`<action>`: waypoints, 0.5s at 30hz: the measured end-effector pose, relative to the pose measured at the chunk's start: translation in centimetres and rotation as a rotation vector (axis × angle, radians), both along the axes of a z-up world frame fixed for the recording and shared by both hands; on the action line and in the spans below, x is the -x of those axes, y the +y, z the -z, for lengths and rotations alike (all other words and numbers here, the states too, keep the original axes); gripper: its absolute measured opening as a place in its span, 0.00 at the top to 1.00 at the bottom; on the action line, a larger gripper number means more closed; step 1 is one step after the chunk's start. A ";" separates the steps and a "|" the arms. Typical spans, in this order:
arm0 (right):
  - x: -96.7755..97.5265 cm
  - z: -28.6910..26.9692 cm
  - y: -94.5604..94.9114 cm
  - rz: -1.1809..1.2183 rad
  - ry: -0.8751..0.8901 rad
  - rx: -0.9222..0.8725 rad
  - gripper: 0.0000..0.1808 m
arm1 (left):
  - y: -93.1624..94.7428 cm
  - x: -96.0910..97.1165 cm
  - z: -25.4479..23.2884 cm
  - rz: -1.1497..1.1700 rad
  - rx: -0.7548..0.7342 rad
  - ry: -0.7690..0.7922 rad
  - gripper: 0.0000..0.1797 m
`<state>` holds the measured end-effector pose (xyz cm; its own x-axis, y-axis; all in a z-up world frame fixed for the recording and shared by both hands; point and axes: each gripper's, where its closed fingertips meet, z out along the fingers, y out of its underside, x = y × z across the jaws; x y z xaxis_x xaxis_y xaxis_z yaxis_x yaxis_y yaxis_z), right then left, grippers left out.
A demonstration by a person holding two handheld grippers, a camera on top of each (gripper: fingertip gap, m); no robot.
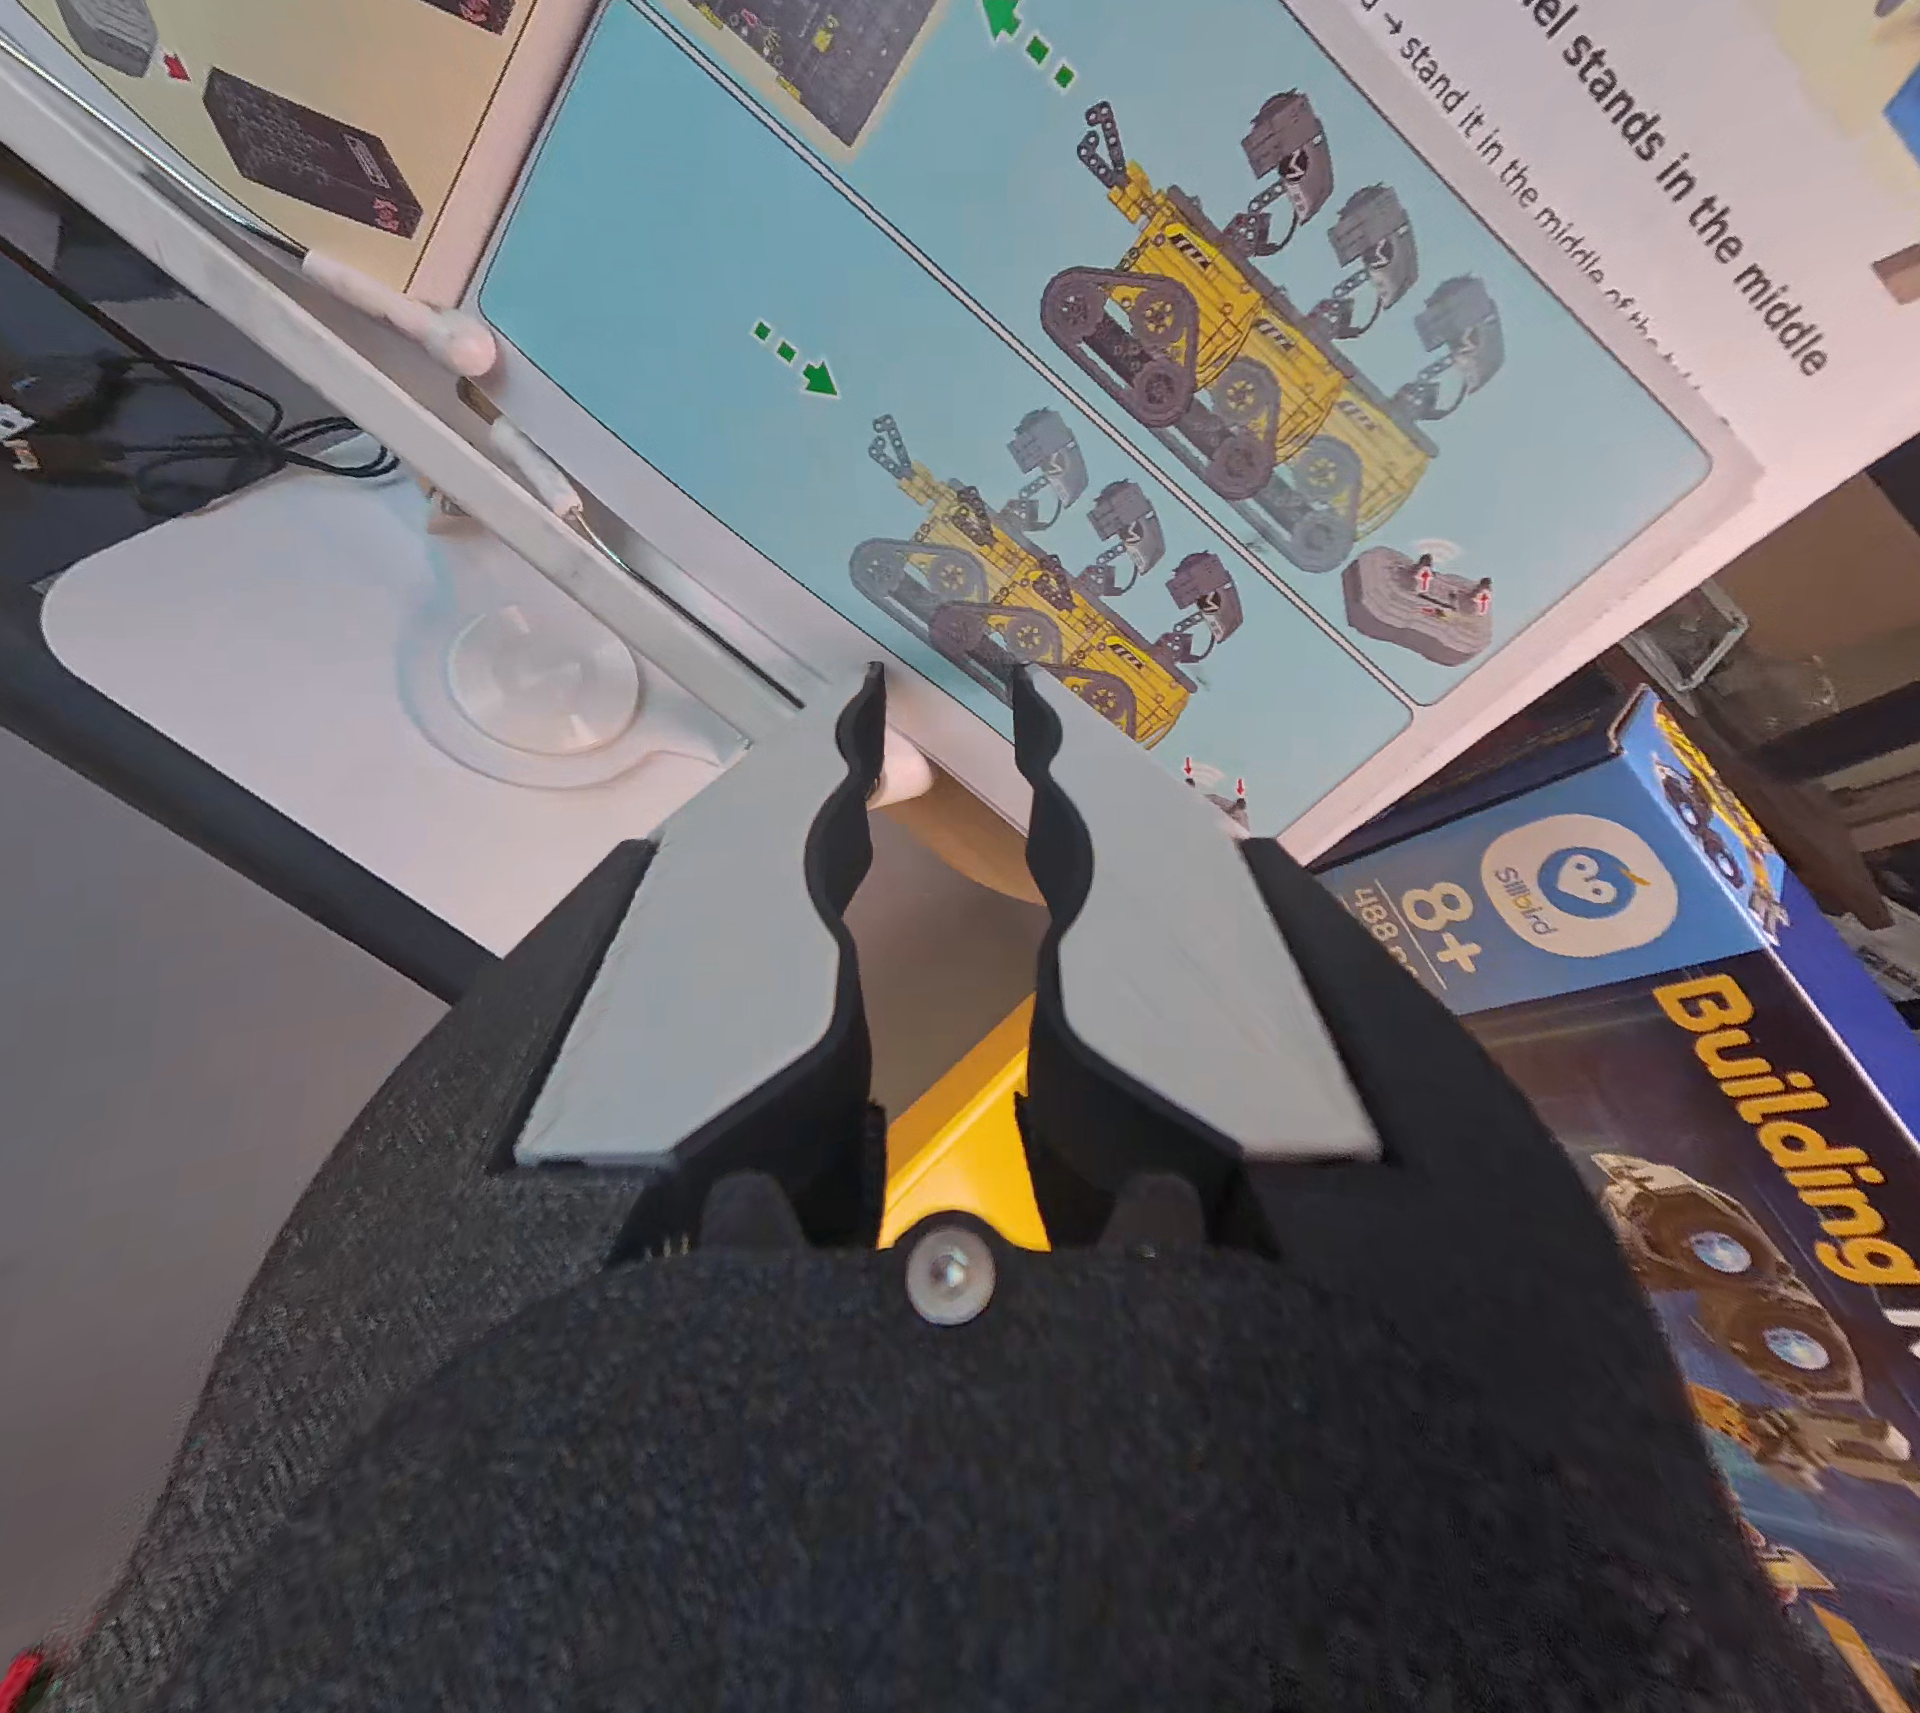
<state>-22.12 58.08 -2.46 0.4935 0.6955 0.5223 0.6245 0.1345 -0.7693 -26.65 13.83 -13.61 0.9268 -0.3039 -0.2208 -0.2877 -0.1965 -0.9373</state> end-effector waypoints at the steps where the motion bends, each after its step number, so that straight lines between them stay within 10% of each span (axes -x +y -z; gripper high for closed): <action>1: 0.0 0.0 0.1 -0.003 -0.005 -0.009 0.87 | 0.0 0.0 0.0 0.000 0.002 0.001 0.66; 15: -0.2 -0.3 0.9 -0.051 0.062 -0.009 0.93 | 0.2 0.1 0.2 -0.011 0.010 0.012 0.66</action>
<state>-21.92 59.03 -2.17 0.4889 0.7161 0.4982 0.5680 0.1722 -0.8048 -26.75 13.98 -13.85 0.9274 -0.2954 -0.2294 -0.2970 -0.2088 -0.9318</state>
